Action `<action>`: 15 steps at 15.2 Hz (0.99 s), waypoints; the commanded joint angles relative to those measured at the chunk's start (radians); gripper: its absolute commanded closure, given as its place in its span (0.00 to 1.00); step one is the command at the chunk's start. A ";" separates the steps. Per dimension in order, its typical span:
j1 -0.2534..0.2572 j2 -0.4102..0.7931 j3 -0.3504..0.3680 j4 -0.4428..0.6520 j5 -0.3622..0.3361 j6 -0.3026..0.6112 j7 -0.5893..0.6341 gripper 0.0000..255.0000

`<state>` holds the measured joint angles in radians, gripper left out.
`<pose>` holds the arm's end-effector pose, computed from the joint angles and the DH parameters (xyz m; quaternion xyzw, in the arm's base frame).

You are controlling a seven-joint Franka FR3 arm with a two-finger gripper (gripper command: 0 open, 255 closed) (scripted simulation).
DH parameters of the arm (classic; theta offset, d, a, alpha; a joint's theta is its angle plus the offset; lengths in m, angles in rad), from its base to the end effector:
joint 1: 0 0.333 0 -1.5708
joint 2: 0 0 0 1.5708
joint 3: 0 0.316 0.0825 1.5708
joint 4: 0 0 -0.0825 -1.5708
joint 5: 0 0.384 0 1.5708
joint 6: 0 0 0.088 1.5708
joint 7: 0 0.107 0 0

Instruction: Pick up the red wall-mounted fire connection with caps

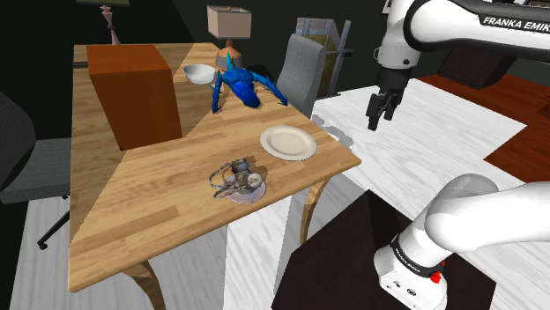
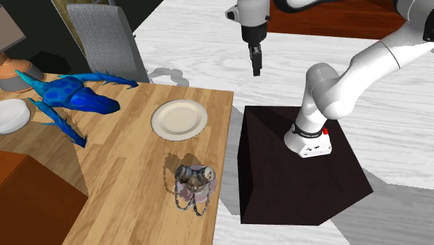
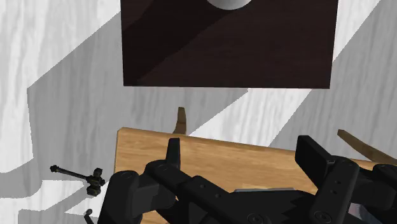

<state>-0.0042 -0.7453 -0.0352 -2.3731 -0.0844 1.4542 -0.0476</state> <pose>0.3021 -0.0244 0.5611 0.9957 0.0085 -0.0879 0.0269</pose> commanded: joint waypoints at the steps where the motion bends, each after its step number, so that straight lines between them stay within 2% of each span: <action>1: 0.000 0.000 0.000 0.000 0.000 0.000 0.000 0.00; 8: 0.054 0.136 0.070 -0.022 0.102 0.181 0.083 0.00; 15: 0.105 0.313 0.140 0.014 0.182 0.356 0.150 0.00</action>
<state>0.0929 -0.4595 0.0927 -2.3632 0.0856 1.7794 0.0911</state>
